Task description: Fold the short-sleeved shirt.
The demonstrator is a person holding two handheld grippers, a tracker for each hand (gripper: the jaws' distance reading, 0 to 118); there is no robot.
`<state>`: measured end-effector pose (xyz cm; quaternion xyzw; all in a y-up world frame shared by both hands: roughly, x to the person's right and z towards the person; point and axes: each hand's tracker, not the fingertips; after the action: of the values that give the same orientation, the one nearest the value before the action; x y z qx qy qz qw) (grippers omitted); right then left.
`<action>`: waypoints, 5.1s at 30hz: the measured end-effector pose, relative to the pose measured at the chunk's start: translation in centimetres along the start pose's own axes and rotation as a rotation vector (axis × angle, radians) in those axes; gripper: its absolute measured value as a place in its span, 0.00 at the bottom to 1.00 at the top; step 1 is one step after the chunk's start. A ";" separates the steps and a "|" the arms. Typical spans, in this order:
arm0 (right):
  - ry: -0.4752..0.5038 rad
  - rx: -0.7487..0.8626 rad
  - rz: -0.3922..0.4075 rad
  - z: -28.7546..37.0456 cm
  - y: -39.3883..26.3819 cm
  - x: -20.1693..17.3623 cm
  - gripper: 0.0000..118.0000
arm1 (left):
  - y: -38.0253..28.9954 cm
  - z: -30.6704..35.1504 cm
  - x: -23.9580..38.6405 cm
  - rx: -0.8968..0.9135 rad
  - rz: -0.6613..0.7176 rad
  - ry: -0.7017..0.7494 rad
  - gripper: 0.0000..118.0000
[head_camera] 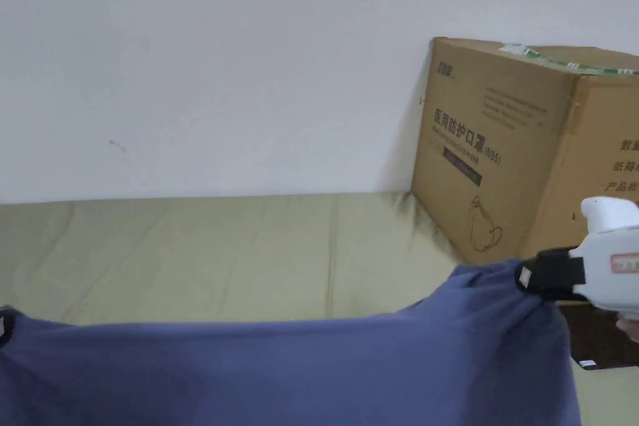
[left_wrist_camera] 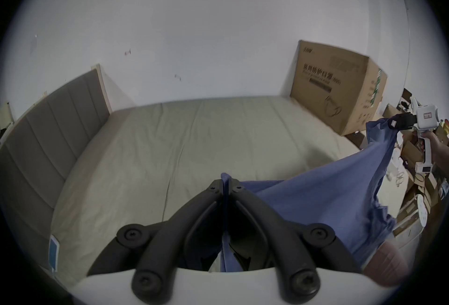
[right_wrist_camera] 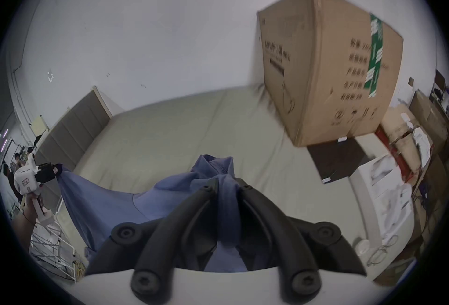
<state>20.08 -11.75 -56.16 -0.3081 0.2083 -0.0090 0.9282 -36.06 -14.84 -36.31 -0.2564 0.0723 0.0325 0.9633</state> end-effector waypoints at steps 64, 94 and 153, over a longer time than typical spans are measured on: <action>-0.008 -0.545 0.019 2.5 -30.5 4.8 0.09 | -27.0 3.4 2.3 -0.502 -0.027 -0.088 0.01; 0.096 0.510 0.003 16.4 -23.4 -7.6 0.00 | -19.3 21.5 10.5 0.410 0.085 0.112 0.01; -0.079 -0.468 0.039 6.3 -32.5 3.4 0.06 | -25.7 10.1 6.5 -0.428 0.207 0.063 0.03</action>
<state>29.23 -34.96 -34.22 -0.5108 0.1744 0.0696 0.8389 -25.82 -31.96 -16.11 -0.4469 0.1196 0.1378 0.8758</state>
